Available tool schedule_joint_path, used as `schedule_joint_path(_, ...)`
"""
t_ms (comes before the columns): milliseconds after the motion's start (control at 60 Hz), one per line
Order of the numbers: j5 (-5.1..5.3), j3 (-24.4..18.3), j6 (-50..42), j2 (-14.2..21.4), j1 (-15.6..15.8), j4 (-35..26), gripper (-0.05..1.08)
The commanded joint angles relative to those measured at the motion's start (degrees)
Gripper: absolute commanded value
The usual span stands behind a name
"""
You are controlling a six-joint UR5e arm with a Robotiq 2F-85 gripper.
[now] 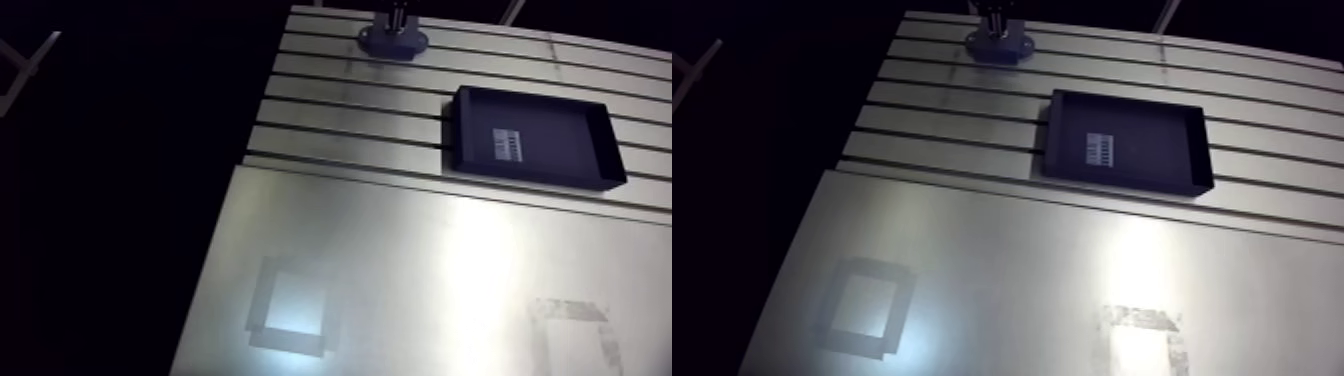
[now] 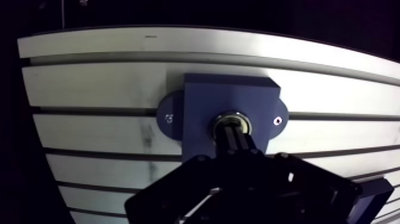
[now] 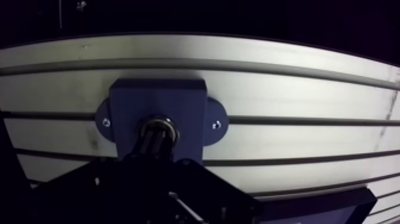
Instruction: Pick up the bearing and press it into the housing until flush.
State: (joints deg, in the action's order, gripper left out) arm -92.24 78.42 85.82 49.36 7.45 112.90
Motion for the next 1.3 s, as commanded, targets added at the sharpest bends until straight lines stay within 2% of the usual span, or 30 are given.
schedule_joint_path(17,0.0,0.02,0.0,-0.02,0.02,0.0,1.08)
schedule_joint_path(1300,0.0,0.01,0.44,-0.62,-0.07,0.0,1.08)
